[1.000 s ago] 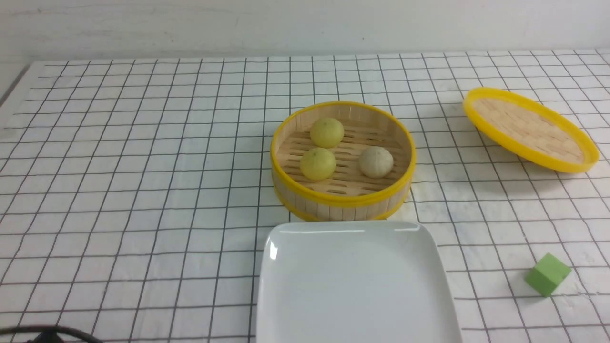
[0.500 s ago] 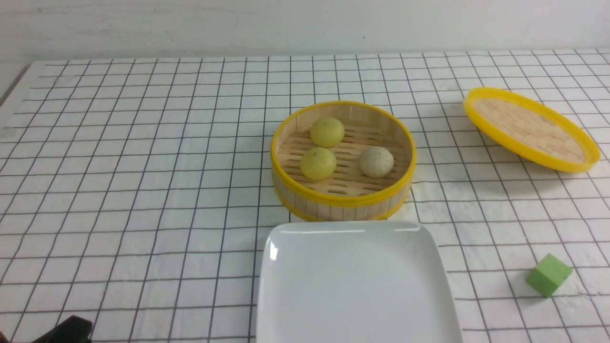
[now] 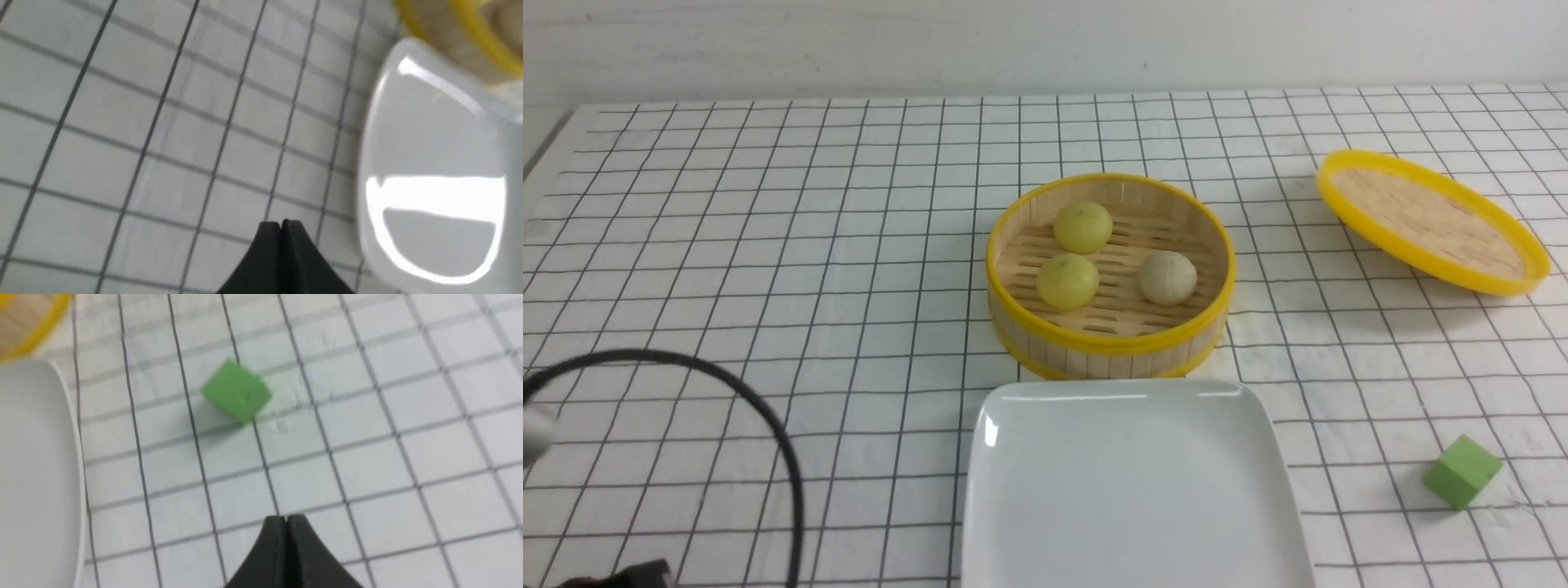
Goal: Put the steamed buns into the plate on the white-black tablecloth.
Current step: 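Reach toward a bun in the bamboo steamer with the right gripper, then move the steamed bun from the bamboo steamer onto the white plate with the right gripper, then reach into the bamboo steamer and grasp a bun with the left gripper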
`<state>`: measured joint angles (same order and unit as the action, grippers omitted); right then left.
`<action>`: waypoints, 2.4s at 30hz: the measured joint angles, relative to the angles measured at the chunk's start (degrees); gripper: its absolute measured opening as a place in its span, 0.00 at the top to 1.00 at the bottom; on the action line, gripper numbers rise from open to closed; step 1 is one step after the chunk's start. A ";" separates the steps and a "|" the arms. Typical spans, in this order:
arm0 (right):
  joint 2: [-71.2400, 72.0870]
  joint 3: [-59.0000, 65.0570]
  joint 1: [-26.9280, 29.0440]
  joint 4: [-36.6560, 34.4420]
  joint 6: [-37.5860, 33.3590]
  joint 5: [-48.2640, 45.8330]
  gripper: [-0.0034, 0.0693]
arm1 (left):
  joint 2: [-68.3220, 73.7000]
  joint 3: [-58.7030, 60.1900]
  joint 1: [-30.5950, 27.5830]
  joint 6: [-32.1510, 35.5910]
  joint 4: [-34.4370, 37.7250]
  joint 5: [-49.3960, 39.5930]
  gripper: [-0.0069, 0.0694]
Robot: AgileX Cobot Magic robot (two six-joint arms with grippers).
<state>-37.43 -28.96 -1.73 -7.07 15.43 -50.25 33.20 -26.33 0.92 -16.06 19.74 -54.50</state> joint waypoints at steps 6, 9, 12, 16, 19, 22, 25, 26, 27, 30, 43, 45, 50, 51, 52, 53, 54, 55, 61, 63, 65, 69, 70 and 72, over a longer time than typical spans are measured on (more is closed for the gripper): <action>-17.08 -3.21 0.00 -23.78 -25.64 2.87 0.95 | 12.20 -2.22 0.00 8.87 1.17 -0.74 0.91; -27.39 -8.24 -1.53 -38.90 -41.12 2.63 0.95 | 16.08 -2.53 0.00 11.92 3.00 0.60 0.90; -35.55 -14.83 -5.71 -44.26 -46.99 3.06 0.95 | 17.82 -2.53 0.00 12.73 3.37 1.36 0.89; -46.86 -26.48 -11.34 -42.05 -45.56 3.72 0.94 | 18.36 -2.53 0.00 12.97 3.50 2.06 0.89; -56.82 -39.30 -14.56 -33.57 -39.16 3.78 0.89 | 18.36 -2.53 0.00 13.03 3.50 2.26 0.88; -64.33 -49.22 -16.95 -23.56 -32.44 3.67 0.81 | 18.36 -2.53 0.00 13.03 3.50 2.26 0.85; -71.47 -58.71 -18.90 -13.30 -23.76 3.43 0.66 | 18.36 -2.53 0.00 13.03 3.50 2.26 0.81; -73.05 -60.82 -19.36 -11.60 -21.71 3.43 0.62 | 18.36 -2.53 0.00 13.03 3.50 2.26 0.80; -74.52 -62.74 -19.77 -9.00 -19.91 3.48 0.58 | 18.36 -2.53 0.00 13.03 3.50 2.26 0.78; -79.24 -67.95 -20.93 -3.28 -15.43 5.23 0.46 | 18.36 -2.53 0.00 13.03 3.50 2.50 0.73; -78.18 -69.37 -21.34 -0.74 -10.49 3.36 0.92 | 18.36 -2.53 0.00 13.03 3.45 3.73 0.63; -71.87 -69.04 -21.90 -0.76 -10.55 -0.28 0.92 | 18.36 -2.53 0.00 13.03 3.45 3.66 0.63; -61.34 -62.09 -24.49 -1.74 -9.96 -4.40 0.92 | 18.36 -2.53 0.00 13.03 3.45 3.36 0.62; -59.32 -57.84 -25.75 -2.26 -9.32 -4.05 0.92 | 18.36 -2.53 0.00 13.03 3.50 3.36 0.62; -58.14 -52.97 -27.20 -2.70 -8.64 -2.60 0.92 | 18.36 -2.53 0.00 13.03 3.50 3.36 0.62; -57.86 -49.56 -28.21 -2.98 -8.01 -0.92 0.92 | 18.36 -2.53 0.00 13.03 3.50 3.51 0.61; -57.87 -45.30 -29.47 -3.22 -7.25 1.91 0.92 | 18.36 -2.53 0.00 13.03 3.50 3.72 0.61; -58.12 -41.98 -30.24 -3.40 -6.63 4.69 0.92 | 18.36 -2.53 0.00 13.03 3.50 3.73 0.61; -61.71 -28.51 -34.01 -3.94 -3.34 21.88 0.82 | 18.42 -2.53 0.00 13.03 3.50 4.04 0.60; -61.83 -28.39 -34.02 -3.94 -2.96 23.50 0.72 | 18.42 -2.53 0.00 13.03 3.50 4.10 0.60; -61.49 -29.23 -33.89 -3.94 -2.64 21.97 0.57 | 18.42 -2.53 0.00 13.03 3.50 4.10 0.60; -57.80 -33.18 -32.67 -1.69 -2.66 12.66 0.32 | 18.68 -3.31 0.00 13.03 3.50 2.97 0.60; -56.06 -34.34 -32.27 -0.30 -2.66 10.03 0.27 | 18.82 -3.97 0.00 13.03 3.50 2.52 0.60; -53.24 -35.82 -31.79 2.85 -2.66 5.70 0.24 | 19.39 -5.51 0.00 13.03 3.55 2.03 0.60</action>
<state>-90.67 -64.78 -33.51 -4.22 12.77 -44.56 52.59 -31.84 0.92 -3.02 23.29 -52.47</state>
